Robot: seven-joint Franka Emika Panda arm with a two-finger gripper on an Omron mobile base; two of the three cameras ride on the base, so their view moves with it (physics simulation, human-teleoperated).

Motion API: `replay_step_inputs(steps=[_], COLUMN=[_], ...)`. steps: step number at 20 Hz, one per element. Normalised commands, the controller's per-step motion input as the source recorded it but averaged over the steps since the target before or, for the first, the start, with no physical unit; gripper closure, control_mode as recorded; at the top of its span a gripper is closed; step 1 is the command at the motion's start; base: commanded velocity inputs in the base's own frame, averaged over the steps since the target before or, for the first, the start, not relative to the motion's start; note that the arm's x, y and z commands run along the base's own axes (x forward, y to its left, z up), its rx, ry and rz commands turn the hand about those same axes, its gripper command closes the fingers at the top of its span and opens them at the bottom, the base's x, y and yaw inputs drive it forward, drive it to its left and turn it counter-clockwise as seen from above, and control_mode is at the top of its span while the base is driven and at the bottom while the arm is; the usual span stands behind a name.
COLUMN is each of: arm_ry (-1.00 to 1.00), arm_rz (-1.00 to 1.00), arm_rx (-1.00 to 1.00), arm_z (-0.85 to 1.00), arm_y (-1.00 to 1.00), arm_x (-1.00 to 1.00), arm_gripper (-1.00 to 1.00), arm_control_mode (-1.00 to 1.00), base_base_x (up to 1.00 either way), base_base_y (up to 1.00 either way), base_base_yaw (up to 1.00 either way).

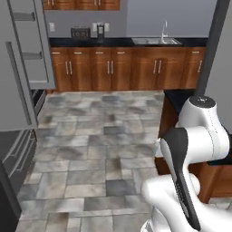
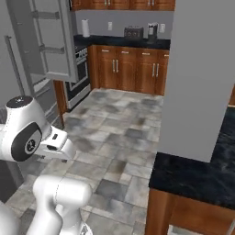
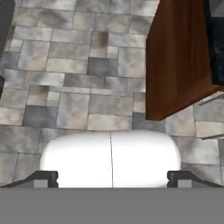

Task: Place the cold items (kiwi and pear) from the fridge in one tupperware on the dining counter. Place the warm items (hot dog and kebab skewer) in the stove area in another tupperware.

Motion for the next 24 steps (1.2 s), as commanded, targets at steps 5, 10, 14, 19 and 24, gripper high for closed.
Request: replay_step_inputs(steps=[5, 10, 14, 19, 24], arm_ry=[0.0, 0.0, 0.0, 0.0, 0.0], arm_rz=[0.0, 0.0, 0.0, 0.0, 0.0], arm_rx=[0.0, 0.0, 0.0, 0.0, 0.0], arm_z=[0.0, 0.0, 0.0, 0.0, 0.0], arm_y=[0.0, 0.0, 0.0, 0.0, 0.0], arm_x=[0.0, 0.0, 0.0, 0.0, 0.0], arm_gripper=[-1.0, -1.0, -1.0, -1.0, -1.0], arm_control_mode=[1.0, 1.0, 1.0, 1.0, 1.0], base_base_x=[1.0, 1.0, 1.0, 0.95, 0.84], base_base_y=[0.38, 0.27, 0.25, 0.22, 0.27], base_base_yaw=[-0.21, -0.04, 0.13, 0.41, 0.47])
